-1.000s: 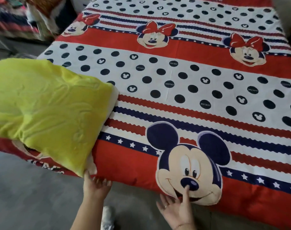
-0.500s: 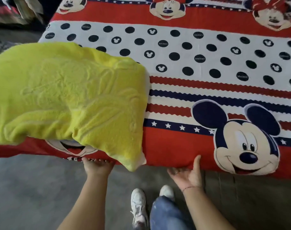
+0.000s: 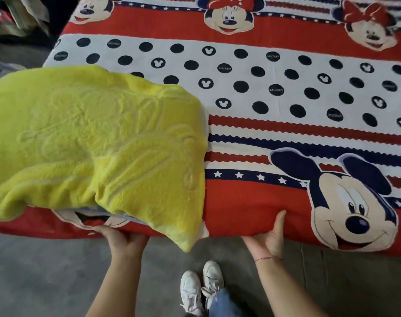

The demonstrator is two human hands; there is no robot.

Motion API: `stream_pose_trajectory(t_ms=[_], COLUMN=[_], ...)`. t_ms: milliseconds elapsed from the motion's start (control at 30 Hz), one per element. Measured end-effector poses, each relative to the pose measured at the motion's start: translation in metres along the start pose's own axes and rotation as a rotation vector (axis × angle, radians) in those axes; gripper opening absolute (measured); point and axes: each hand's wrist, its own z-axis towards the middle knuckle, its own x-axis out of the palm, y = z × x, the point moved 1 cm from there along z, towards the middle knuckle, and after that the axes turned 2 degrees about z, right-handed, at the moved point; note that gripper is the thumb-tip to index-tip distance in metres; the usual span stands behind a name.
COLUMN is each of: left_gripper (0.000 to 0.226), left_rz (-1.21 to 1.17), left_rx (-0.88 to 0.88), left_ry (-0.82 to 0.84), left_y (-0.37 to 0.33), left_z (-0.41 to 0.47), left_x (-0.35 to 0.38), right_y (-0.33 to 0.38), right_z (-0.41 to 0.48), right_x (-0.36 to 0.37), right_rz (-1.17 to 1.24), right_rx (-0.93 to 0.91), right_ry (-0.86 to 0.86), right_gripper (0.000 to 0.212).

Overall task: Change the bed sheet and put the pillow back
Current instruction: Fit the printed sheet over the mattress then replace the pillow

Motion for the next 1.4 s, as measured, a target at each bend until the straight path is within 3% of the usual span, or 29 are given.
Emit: stream_pose_trajectory(t_ms=[133,267,300,367,400,500,633,767,900,1033,1233,1400], left_gripper=[0.108,0.089,0.09,0.095,0.097,0.091,0.035,0.059,0.051,0.062,0.079,0.078], left_rz=[0.011,0.022,0.038,0.096,0.106,0.148,0.266,0.127,0.013,-0.017,-0.025,-0.011], left_rx=[0.084,0.072,0.05,-0.028,-0.078,-0.178,-0.219,-0.189,-0.063,-0.061,-0.201,-0.243], left_ry=[0.024,-0.127,-0.175,-0.235,-0.265,-0.391,-0.439,-0.391,-0.352,-0.289,-0.235,-0.219], left_y=[0.0,0.006,0.007,0.006,0.005,-0.011,-0.044,-0.094,-0.15,-0.198,-0.241,-0.28], left_z=[0.01,0.034,0.039,0.045,0.047,0.053,0.042,0.023,0.021,0.029,0.05,0.073], left_x=[0.003,-0.017,-0.022,-0.025,-0.026,-0.028,-0.03,-0.044,-0.062,-0.066,-0.065,-0.062], right_y=[0.005,-0.004,-0.007,-0.007,-0.006,-0.01,-0.023,-0.059,-0.118,-0.186,-0.286,-0.332], right_z=[0.009,0.011,0.01,0.007,0.007,0.005,0.002,-0.01,-0.021,-0.025,-0.017,0.006], right_x=[-0.006,-0.026,-0.028,-0.026,-0.027,-0.018,-0.016,-0.023,-0.044,-0.027,0.015,0.036], right_rz=[0.056,-0.031,-0.096,-0.21,-0.241,-0.298,-0.231,-0.205,-0.283,-0.261,-0.186,-0.067], right_rx=[0.014,0.041,0.038,0.005,-0.028,-0.039,-0.006,0.071,0.244,0.359,0.256,0.156], right_ry=[-0.023,-0.222,-0.292,-0.427,-0.496,-0.617,-0.616,-0.54,-0.488,-0.504,-0.447,-0.431], right_gripper=[0.117,0.112,0.1,0.051,0.038,0.049,0.079,0.098,0.084,0.073,0.067,0.081])
